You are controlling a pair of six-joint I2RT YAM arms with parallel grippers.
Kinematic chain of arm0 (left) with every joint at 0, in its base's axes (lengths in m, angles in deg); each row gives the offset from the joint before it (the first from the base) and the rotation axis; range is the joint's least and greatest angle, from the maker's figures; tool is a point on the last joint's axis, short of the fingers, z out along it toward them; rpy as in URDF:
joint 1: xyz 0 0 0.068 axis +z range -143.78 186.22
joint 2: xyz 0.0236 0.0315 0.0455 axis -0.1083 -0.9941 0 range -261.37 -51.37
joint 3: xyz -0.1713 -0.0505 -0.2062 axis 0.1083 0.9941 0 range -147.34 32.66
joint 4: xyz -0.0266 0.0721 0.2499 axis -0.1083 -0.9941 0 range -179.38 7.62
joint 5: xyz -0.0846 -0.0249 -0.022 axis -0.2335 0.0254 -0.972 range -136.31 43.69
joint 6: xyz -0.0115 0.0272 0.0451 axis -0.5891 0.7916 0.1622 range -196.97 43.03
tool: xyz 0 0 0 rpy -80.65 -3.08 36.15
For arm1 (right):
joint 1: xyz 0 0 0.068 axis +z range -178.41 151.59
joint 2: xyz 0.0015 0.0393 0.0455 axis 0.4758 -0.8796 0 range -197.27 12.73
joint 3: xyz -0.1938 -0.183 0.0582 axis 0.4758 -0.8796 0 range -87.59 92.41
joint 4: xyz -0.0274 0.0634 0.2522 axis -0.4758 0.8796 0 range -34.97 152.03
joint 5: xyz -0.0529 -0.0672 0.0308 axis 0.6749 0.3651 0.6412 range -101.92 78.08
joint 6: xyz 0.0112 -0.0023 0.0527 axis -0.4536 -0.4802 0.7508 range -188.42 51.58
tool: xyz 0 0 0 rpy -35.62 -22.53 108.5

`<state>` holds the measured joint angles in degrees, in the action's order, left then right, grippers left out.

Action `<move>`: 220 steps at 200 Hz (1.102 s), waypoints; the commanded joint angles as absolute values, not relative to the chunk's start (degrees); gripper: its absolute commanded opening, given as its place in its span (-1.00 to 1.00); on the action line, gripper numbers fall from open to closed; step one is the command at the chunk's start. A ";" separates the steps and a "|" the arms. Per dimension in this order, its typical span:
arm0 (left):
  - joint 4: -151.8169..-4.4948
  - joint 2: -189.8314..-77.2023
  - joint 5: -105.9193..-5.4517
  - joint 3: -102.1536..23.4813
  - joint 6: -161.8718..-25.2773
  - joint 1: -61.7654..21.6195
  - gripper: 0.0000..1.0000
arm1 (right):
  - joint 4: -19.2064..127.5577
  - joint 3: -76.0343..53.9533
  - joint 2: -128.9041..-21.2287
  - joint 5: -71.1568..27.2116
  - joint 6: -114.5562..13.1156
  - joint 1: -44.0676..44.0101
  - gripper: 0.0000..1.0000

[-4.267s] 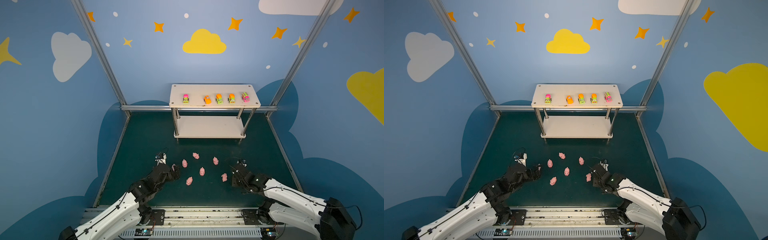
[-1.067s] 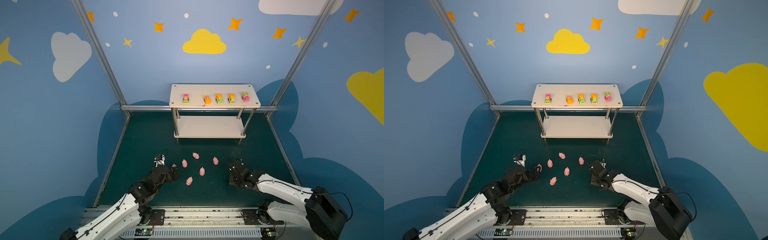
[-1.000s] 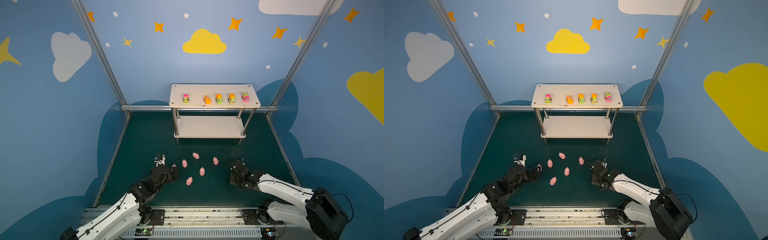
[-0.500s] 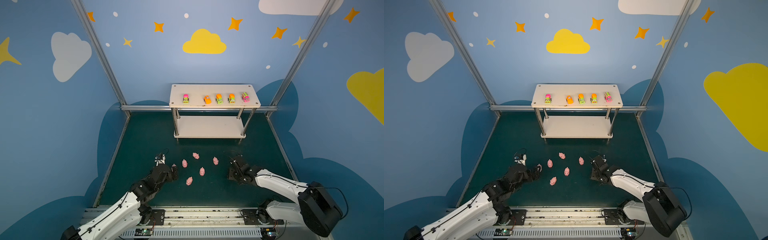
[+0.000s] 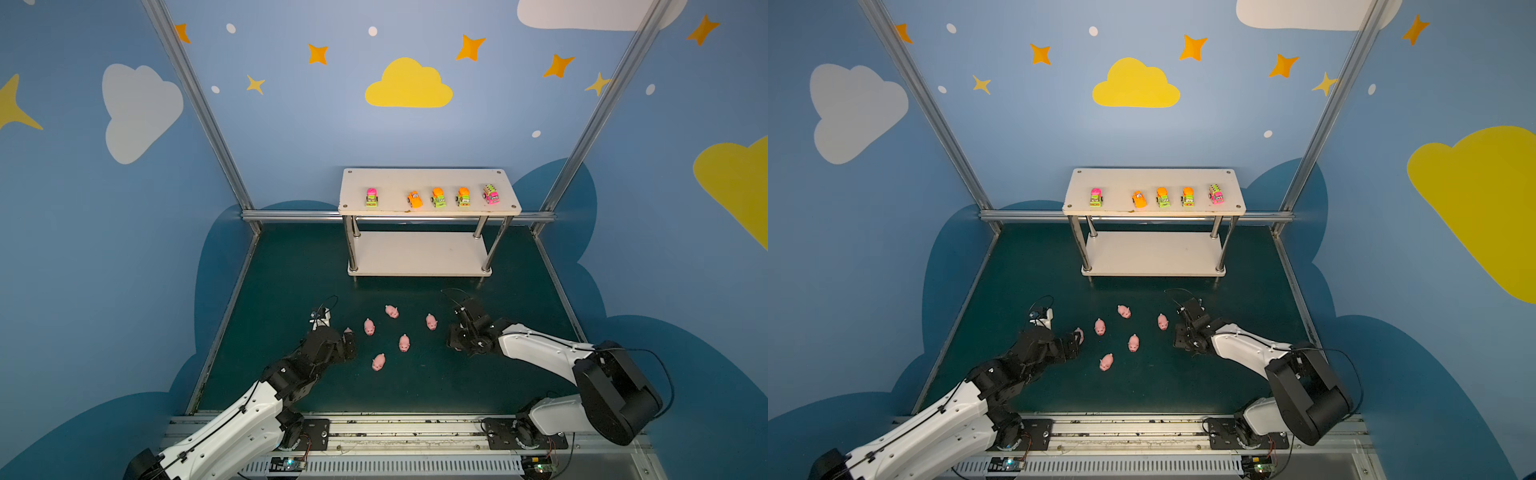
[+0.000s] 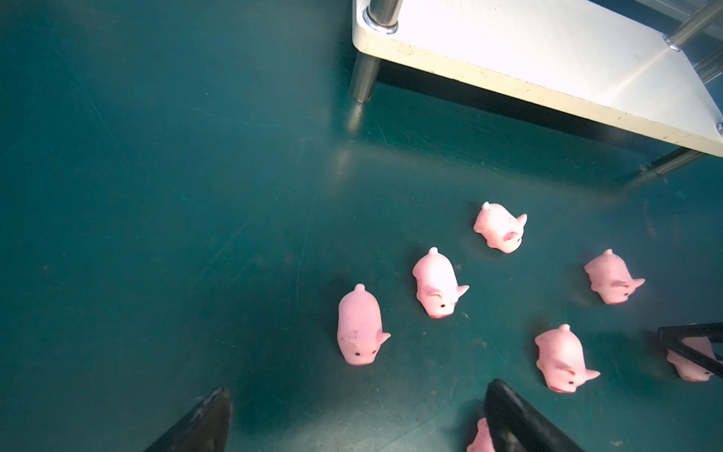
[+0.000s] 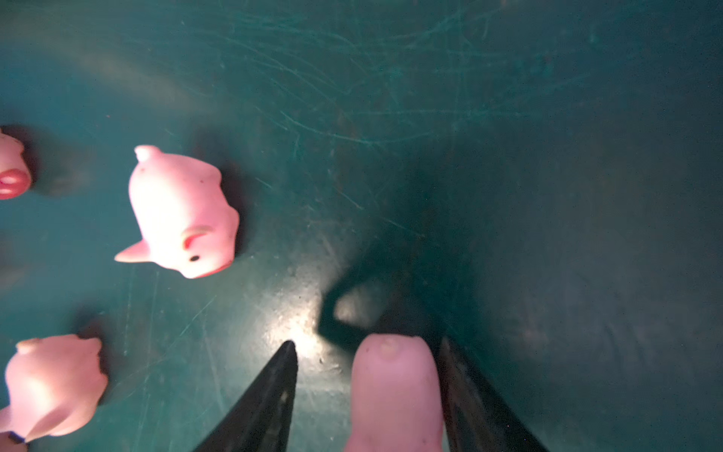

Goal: Place and organize the plastic toys onto the shelf
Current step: 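Lift the pink pig with the right gripper and carry it to the lower shelf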

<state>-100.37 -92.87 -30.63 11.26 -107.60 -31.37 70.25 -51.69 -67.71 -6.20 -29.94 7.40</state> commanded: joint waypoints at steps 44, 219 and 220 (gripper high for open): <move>-99.03 -93.95 -31.61 9.99 -107.12 -30.74 0.99 | 73.52 -53.73 -64.69 -4.54 -29.89 8.70 0.02; -100.22 -90.21 -31.12 11.02 -107.16 -30.78 1.00 | 75.40 -49.43 -71.38 0.95 -25.46 12.33 -0.16; -100.22 -90.22 -31.11 10.99 -107.14 -30.78 1.00 | 75.41 -49.40 -71.38 0.97 -25.45 12.35 -0.17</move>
